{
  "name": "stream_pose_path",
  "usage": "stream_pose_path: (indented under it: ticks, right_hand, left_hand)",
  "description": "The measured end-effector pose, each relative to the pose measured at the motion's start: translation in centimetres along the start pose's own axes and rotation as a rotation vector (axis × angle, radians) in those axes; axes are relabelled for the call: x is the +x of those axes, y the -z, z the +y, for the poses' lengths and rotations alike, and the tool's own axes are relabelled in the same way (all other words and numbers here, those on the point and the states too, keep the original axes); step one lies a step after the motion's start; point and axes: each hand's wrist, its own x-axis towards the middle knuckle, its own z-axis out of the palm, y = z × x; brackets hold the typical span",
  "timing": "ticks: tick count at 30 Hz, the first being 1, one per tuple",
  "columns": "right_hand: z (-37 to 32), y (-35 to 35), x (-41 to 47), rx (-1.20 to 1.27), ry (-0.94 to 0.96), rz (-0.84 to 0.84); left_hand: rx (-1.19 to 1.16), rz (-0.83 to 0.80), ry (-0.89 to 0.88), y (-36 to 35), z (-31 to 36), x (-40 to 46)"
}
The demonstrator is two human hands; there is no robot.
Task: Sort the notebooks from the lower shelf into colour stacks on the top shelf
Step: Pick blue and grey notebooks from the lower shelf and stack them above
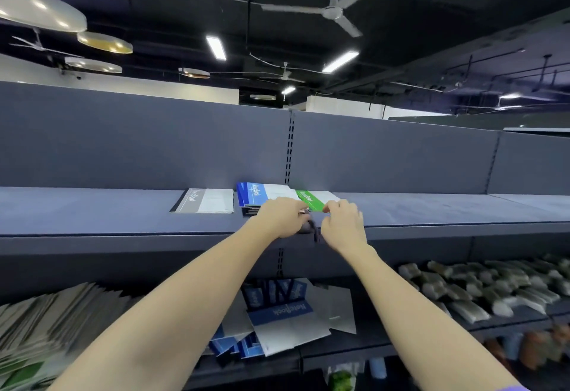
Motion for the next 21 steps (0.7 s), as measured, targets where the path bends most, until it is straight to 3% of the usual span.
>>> stream_pose_path:
  ticks: [4,8,11,16,21]
  right_hand:
    - [1.3,1.3,-2.6,0.001,-0.088,0.079]
    - [4.0,2.1,-6.1,0.035,-0.2,0.045]
    - [6.4,1.7,-9.5,0.067,-0.251,-0.078]
    - [8.1,-1.3,-14.2,0.074,-0.268,-0.442]
    - [7.9,-6.4,-16.8,0.146,-0.239,-0.614]
  left_hand:
    - [-0.017,0.055,-0.111,-0.1,3.6,-1.2]
    - [-0.138,0.174,-0.248,-0.9,8.0,-3.1]
    - [-0.222,0.033,-0.261,-3.3,10.0,-5.1]
    - [-0.218,-0.319,-0.137,-9.7,8.4,-8.9]
    - [-0.093,-0.466,-0.046,-14.9,4.9,-11.8]
